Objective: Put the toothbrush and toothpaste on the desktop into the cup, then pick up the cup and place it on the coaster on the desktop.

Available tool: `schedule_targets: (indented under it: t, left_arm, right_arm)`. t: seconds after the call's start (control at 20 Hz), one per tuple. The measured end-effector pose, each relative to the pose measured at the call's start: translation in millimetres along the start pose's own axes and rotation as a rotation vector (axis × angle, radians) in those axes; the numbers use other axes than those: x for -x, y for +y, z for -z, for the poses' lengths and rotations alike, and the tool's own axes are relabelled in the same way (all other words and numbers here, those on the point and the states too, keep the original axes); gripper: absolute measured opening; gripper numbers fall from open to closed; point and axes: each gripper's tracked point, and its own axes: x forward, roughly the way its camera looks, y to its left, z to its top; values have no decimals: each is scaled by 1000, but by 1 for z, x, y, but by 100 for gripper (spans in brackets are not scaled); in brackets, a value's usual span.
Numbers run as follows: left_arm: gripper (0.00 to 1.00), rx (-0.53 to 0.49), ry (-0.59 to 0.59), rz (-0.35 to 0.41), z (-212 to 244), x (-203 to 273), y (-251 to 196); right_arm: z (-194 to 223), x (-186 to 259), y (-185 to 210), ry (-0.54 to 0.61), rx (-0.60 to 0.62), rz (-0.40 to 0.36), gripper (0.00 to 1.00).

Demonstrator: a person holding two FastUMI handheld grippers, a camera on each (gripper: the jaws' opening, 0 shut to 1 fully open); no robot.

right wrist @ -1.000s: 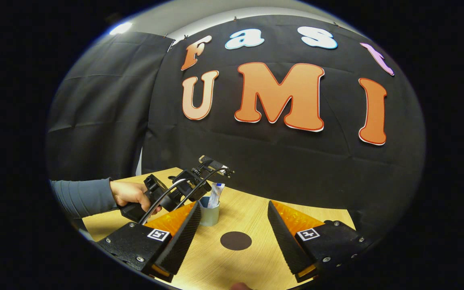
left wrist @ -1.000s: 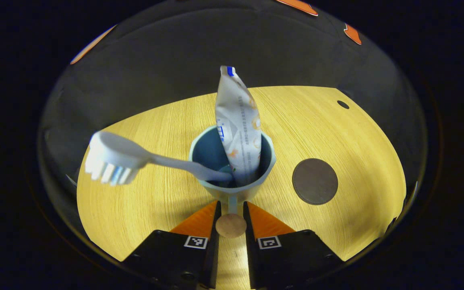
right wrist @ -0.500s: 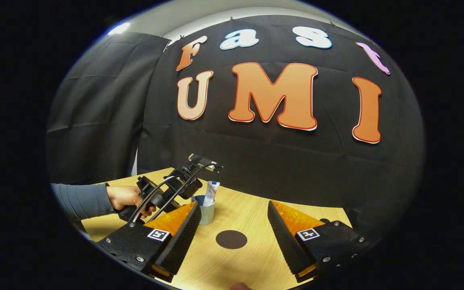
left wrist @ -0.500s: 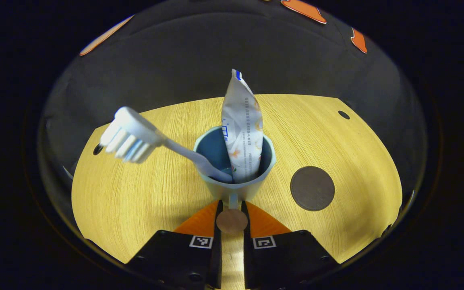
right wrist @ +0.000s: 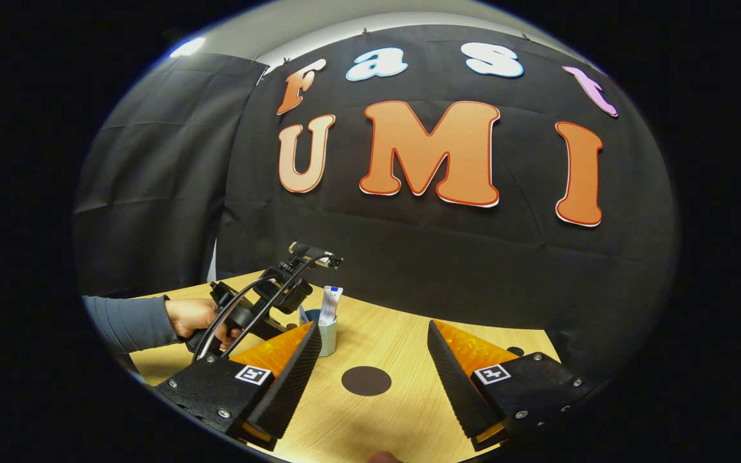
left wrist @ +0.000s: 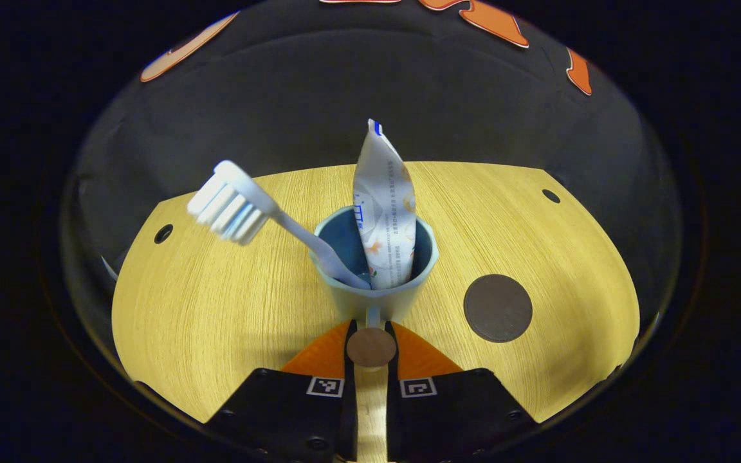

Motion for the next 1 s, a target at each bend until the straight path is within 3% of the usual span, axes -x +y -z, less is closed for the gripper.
schedule_targets:
  t: [0.4, 1.0]
  left_arm:
    - [17, -96, -71, -22, -18, 19, -1]
    - [17, -45, 13, 2, -7, 15, -5]
  right_arm:
    - [3, 10, -6, 3, 6, 21, 99]
    - [12, 2, 8, 28, 15, -6, 99]
